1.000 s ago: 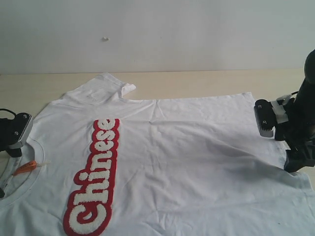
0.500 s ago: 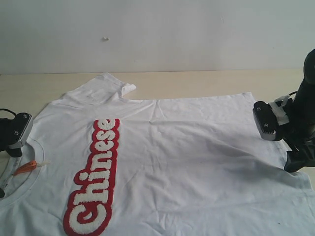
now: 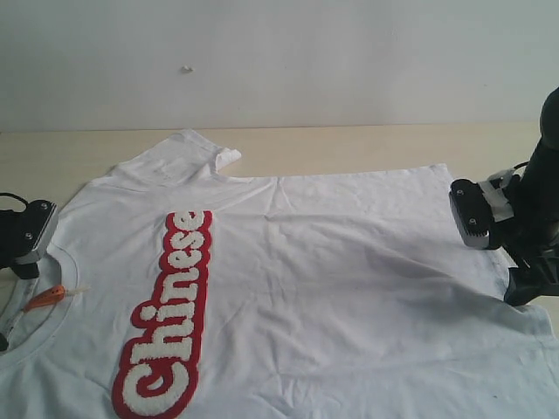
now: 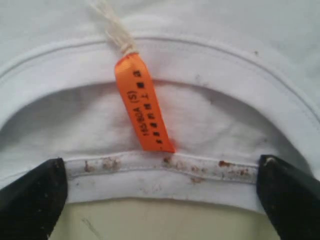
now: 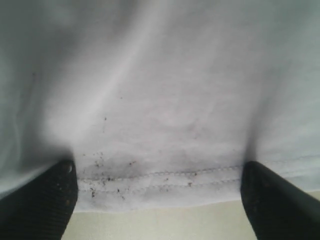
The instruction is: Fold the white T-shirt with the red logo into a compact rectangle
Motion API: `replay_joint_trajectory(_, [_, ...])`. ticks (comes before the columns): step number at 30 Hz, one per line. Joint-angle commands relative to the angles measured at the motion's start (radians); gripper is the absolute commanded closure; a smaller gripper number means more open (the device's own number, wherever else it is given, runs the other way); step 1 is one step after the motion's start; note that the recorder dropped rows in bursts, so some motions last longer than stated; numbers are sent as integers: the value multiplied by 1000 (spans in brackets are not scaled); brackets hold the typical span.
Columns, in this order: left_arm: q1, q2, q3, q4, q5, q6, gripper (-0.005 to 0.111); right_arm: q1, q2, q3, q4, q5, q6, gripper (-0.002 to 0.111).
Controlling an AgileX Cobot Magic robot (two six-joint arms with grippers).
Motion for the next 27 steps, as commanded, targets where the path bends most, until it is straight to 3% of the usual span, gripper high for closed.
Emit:
replay_joint_trajectory(1, [-1,42,23,-72,-36,9,2,-4,90,37,32,-116,-26,23])
replay_joint_trajectory(9, [-1,42,23,-107,-36,46,2,-4,91,37,-10,-115,-75,23])
replay_joint_trajectory(13, [-1,42,23,-101,-31,46,2,-4,111,37,-83,-99,-6,23])
replay_joint_trajectory(27, [-1,42,23,-80,-1,42,2,-4,134,37,-81,-101,-56,23])
